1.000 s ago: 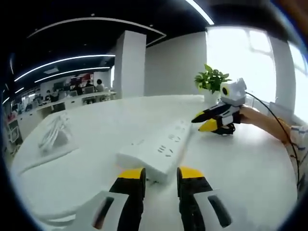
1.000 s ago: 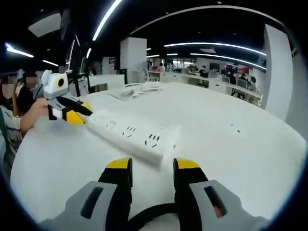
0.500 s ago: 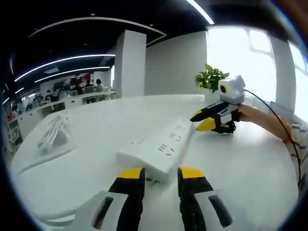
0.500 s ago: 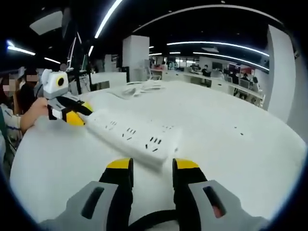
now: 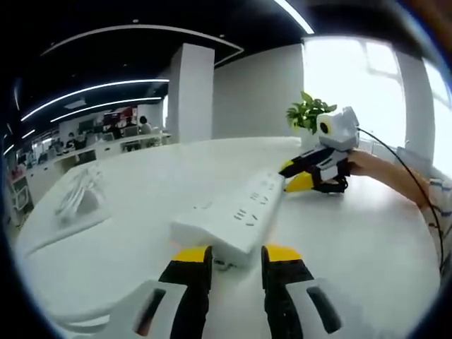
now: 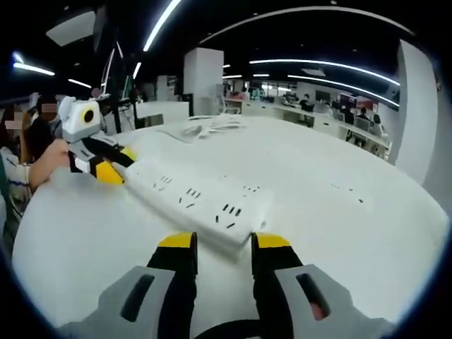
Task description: Straighten the power strip on the desk, plug the charger into it
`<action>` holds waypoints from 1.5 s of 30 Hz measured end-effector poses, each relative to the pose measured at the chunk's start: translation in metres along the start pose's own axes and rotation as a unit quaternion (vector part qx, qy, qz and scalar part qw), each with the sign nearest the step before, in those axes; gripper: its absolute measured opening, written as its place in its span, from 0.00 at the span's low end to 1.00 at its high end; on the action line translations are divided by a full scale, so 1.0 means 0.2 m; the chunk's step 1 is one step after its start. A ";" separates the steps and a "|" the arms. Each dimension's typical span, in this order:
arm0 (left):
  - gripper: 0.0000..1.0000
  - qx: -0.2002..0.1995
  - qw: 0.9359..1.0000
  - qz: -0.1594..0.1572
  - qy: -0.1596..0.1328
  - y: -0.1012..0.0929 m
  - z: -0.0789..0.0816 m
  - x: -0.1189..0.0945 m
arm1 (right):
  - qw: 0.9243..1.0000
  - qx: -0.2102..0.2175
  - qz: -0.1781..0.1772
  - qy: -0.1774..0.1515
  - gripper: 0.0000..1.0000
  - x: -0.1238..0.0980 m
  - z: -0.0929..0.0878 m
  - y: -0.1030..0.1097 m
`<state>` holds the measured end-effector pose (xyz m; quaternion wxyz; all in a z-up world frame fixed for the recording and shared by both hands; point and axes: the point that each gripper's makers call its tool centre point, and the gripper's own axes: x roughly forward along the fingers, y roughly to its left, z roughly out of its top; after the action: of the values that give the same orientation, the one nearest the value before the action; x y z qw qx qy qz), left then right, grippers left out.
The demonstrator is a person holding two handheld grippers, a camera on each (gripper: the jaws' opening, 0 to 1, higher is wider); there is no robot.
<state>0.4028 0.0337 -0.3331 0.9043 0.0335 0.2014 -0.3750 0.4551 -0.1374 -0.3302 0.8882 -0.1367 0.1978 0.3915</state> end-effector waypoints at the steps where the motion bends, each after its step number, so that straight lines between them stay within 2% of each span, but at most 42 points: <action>1: 0.27 0.000 1.000 0.001 0.000 0.00 0.00 0.00 | 1.000 0.000 -0.001 0.001 0.30 0.00 0.00 0.00; 29: 0.27 -0.007 1.000 0.003 -0.003 0.03 0.00 0.01 | 1.000 -0.002 0.004 0.003 0.27 0.01 0.00 0.00; 45: 0.26 -0.010 1.000 0.005 -0.003 0.04 -0.01 0.02 | 1.000 -0.009 -0.003 0.018 0.26 0.00 -0.02 0.02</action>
<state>0.4093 0.0369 -0.3359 0.9070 0.0245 0.2024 -0.3684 0.4522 -0.1366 -0.3338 0.8844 -0.1521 0.2097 0.3883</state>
